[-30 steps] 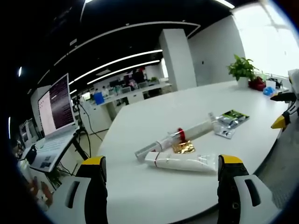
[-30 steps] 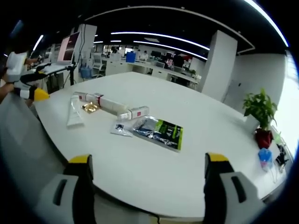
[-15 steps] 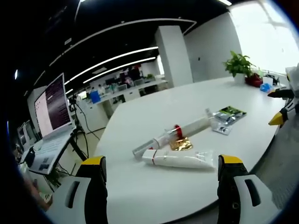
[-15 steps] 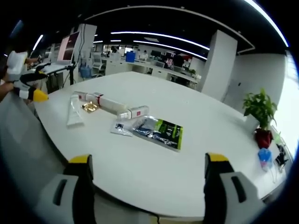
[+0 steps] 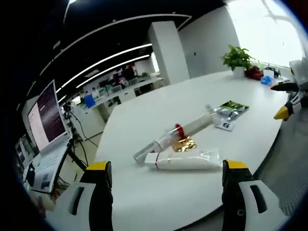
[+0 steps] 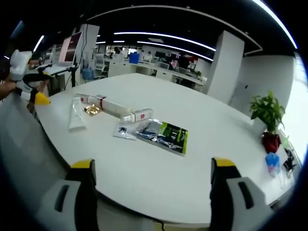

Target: Arrange the skincare products in the storage area until every visible bottle or jar stands upright without overlapping.

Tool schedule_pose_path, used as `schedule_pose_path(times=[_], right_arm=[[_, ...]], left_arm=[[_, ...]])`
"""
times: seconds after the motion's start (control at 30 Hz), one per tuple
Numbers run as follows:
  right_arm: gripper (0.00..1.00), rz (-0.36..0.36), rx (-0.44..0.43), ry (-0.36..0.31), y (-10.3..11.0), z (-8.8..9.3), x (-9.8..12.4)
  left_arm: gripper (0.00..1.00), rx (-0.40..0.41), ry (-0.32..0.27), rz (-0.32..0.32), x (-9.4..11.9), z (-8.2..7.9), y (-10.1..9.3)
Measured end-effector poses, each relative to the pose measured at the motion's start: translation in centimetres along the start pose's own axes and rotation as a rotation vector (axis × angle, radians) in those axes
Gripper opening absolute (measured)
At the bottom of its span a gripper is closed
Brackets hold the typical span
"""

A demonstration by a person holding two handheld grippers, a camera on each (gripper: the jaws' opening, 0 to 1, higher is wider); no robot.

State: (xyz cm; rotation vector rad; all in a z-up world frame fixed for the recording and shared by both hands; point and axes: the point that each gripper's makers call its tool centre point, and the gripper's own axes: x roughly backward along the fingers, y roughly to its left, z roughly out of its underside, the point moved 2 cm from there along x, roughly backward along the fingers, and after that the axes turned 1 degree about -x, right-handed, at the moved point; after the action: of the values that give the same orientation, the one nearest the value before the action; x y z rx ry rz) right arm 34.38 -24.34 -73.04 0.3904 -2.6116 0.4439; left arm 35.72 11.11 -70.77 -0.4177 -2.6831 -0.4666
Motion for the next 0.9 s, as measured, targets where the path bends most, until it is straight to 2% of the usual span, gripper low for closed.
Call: schedule_pose_path(times=[0.4,0.73,0.9], right_arm=[[1.00,0.004,0.000,0.002,0.1,-0.1,0.1],[1.00,0.005,-0.001,0.010,0.1,0.0,0.1],[1.00,0.005,0.000,0.017,0.2,0.0,0.1]], left_arm=[[0.94,-0.047,-0.030,0.014,-1.7,-1.7,1.2],[0.95,-0.086,-0.048,0.073,-3.5,-3.4,1.7],[0.95,-0.134,-0.043,0.100,-4.6,-3.9,1.8]])
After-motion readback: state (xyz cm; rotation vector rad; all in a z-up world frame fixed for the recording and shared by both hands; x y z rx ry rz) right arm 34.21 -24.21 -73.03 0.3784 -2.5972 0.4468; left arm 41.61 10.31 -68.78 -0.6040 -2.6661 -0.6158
